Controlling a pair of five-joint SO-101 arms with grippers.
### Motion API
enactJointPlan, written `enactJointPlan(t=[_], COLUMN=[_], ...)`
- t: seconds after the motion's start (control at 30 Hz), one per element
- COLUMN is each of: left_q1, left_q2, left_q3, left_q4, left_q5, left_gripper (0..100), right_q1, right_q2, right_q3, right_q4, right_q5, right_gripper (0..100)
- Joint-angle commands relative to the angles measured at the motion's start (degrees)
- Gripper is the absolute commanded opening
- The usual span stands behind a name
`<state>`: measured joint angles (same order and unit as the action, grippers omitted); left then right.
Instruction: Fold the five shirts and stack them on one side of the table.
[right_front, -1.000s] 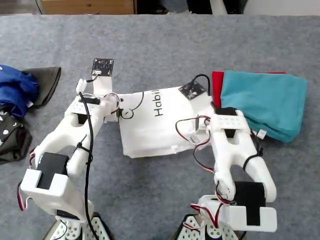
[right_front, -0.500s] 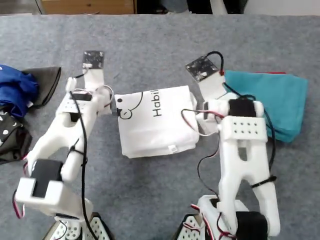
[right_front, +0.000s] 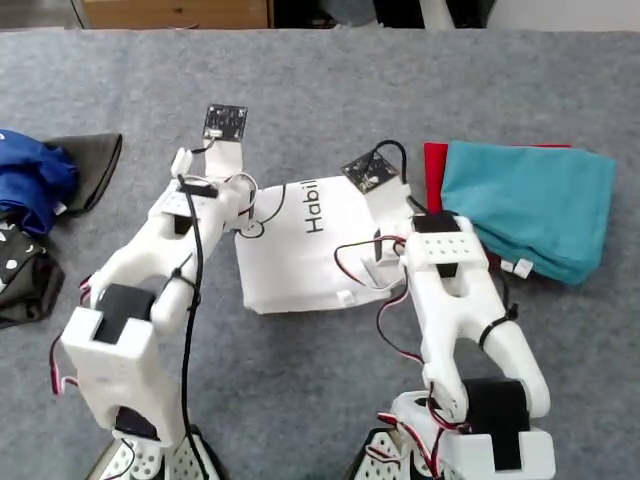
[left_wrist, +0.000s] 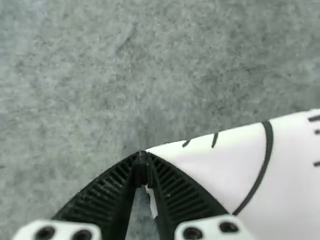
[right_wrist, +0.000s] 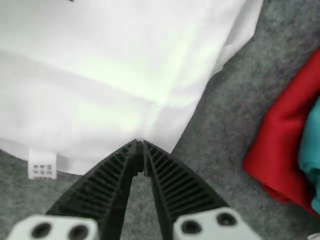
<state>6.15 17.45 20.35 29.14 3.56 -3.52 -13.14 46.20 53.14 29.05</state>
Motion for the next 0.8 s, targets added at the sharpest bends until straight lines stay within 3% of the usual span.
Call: enactJointPlan(t=[0.0,0.23,0.57,0.7,0.77], left_q1=[-0.84,-0.57,-3.21,-4.53,-4.88], left_q2=[2.2,-0.97,-16.0,-18.55,-20.22], left_q3=[-7.78,-6.55,-3.21,7.43,13.49], left_q4=[5.1,5.36,13.27,7.38,3.6], left_q5=[1.58,2.37,2.37,2.37,2.37], left_gripper=[3,3,3,3,3], right_q1=[0.88,0.88,2.2,1.23,-0.7], right_q2=[0.13,-4.97,-30.37,-33.63,-32.4], right_q3=[-0.84,-1.63,-1.89,-2.07,-1.71], right_q4=[-0.44,2.02,12.22,19.08,20.13], right_q5=[-0.18,-0.18,-1.05,-10.11,-14.68], right_gripper=[1.5,1.5,1.5,2.1,7.1])
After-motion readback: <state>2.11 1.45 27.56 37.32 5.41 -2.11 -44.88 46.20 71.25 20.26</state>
